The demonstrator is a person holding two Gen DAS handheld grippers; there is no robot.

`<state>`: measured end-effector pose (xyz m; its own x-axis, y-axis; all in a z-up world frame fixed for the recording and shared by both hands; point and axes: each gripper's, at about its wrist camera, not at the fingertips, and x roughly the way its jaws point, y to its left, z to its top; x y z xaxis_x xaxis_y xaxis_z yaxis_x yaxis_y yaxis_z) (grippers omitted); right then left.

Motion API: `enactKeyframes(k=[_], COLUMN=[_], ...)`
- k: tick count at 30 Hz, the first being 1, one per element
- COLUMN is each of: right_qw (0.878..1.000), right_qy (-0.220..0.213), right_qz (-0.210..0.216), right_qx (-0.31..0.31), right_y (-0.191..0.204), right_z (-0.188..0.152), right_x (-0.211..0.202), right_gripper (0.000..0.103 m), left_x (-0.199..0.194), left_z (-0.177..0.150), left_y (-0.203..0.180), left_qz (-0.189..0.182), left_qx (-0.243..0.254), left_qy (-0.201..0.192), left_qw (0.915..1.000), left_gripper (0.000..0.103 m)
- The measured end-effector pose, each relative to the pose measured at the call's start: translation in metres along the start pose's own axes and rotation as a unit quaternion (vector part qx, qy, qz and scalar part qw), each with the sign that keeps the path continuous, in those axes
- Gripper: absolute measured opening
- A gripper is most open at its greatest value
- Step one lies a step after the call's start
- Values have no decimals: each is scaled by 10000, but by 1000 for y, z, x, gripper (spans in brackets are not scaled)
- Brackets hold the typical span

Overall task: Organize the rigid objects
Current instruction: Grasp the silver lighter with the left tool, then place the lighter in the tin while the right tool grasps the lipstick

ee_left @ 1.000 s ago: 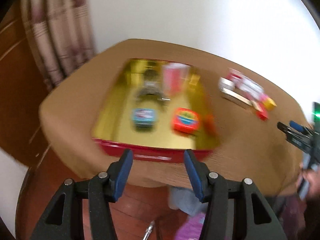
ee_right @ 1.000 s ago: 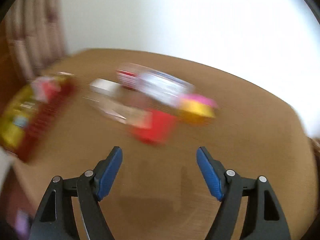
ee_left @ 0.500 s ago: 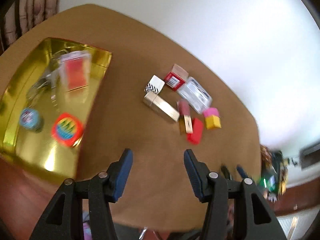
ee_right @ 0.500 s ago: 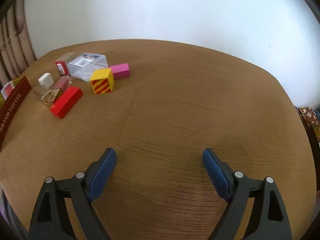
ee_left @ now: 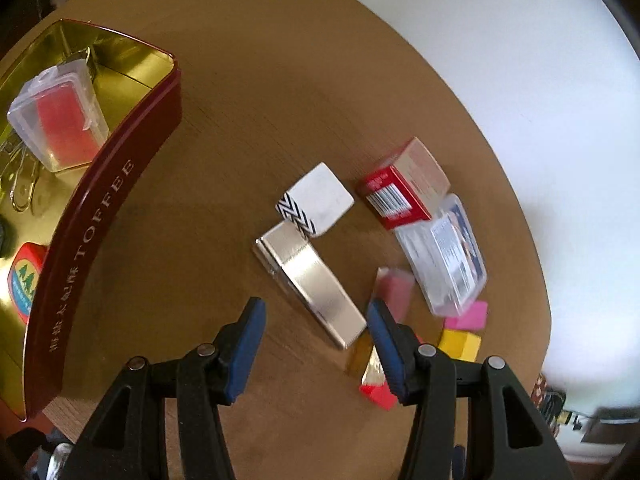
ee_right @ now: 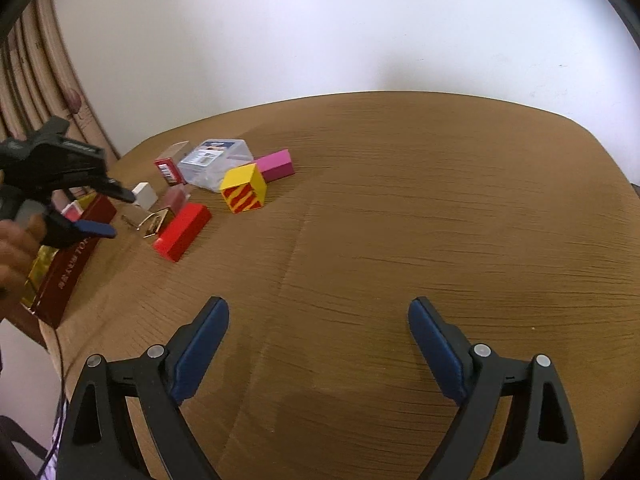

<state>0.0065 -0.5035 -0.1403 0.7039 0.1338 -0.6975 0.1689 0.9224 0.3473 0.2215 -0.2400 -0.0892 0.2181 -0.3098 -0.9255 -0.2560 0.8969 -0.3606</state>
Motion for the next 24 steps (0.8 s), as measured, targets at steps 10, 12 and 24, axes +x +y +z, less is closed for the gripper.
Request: enactKeyframes(k=[10, 12, 24], right_qw=[9999, 9999, 9999], right_qy=[41, 62, -58], right_qz=[126, 120, -5], right_qx=[59, 69, 95], right_y=[-1, -2, -1], right_z=[0, 0, 1], right_x=[4, 4, -1], right_gripper=[91, 92, 92], left_x=[25, 27, -9], left_z=[14, 14, -45], left_y=[-5, -7, 14], left_qz=[394, 466, 132], left_qx=[-347, -287, 744], left_qy=[44, 27, -80], left_qw=[9986, 9985, 9971], left_gripper=[54, 44, 33])
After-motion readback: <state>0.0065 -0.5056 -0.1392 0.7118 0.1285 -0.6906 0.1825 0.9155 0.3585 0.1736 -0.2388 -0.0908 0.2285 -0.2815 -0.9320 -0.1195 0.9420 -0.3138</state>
